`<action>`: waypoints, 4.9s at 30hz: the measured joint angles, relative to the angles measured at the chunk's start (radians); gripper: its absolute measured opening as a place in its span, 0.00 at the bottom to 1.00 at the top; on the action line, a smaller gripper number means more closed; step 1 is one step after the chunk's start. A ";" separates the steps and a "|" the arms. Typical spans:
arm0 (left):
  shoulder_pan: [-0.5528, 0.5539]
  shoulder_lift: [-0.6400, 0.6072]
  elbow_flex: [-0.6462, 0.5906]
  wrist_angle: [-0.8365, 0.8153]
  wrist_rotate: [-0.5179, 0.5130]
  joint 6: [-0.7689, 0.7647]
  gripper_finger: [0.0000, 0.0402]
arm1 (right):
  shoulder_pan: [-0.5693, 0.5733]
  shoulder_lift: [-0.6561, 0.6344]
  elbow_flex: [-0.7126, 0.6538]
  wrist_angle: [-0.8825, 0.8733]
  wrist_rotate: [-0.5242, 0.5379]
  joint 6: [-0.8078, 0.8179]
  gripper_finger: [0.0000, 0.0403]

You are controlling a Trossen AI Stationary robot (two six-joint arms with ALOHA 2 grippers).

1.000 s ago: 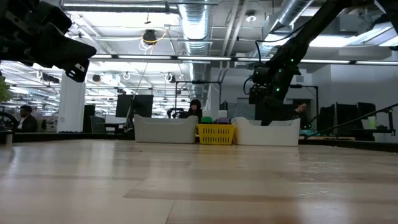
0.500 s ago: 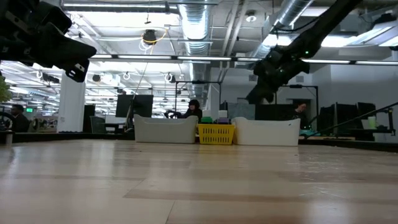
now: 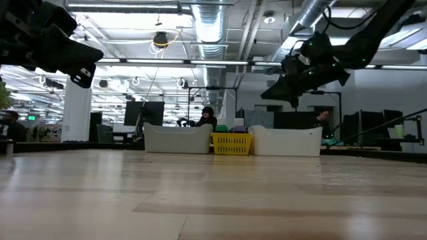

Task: Pick & Place Paint Supplies
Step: Return to Home Position

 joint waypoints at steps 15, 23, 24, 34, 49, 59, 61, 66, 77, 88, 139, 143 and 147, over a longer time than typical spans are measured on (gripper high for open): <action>0.000 0.000 0.000 0.000 0.000 0.000 0.00 | 0.400 -0.006 -0.074 0.131 0.199 0.086 0.00; 0.000 0.000 0.000 0.000 0.000 0.000 0.00 | 0.575 -0.006 -0.074 0.234 0.356 0.146 0.00; 0.000 0.000 0.000 0.000 0.000 0.000 0.00 | 0.594 -0.006 -0.074 0.240 0.370 0.148 0.00; 0.000 0.000 0.000 0.000 0.000 0.000 0.00 | 0.750 -0.006 -0.083 0.263 0.478 0.149 0.00; 0.000 0.000 0.000 0.000 0.000 0.000 0.00 | 0.823 -0.030 -0.307 0.465 0.594 0.282 0.00; 0.000 0.000 0.000 0.008 0.000 0.000 0.00 | 0.801 -0.214 -0.422 0.366 0.608 0.288 0.00; 0.000 0.000 0.000 0.008 0.000 0.000 0.00 | 0.799 -0.257 -0.442 0.359 0.608 0.288 0.00; 0.000 0.000 0.000 0.008 0.000 0.000 0.00 | 0.799 -0.351 -0.479 0.264 0.605 0.287 0.00; 0.000 0.000 0.000 0.015 0.000 0.000 0.00 | 0.801 -0.595 -0.478 0.002 0.597 0.171 0.00; 0.000 0.000 0.000 0.015 0.000 0.000 0.00 | 0.801 -0.790 -0.478 -0.131 0.514 0.124 0.00; 0.000 0.000 0.000 0.015 0.000 0.000 0.00 | 0.815 -1.430 -0.630 -0.413 0.450 -0.027 0.00; 0.000 0.000 0.000 0.015 0.000 0.000 0.00 | 0.814 -1.430 -0.630 -0.413 0.450 -0.076 0.00; 0.000 0.000 0.000 0.015 0.000 0.000 0.00 | 0.814 -1.429 -0.630 -0.413 0.450 -0.065 0.00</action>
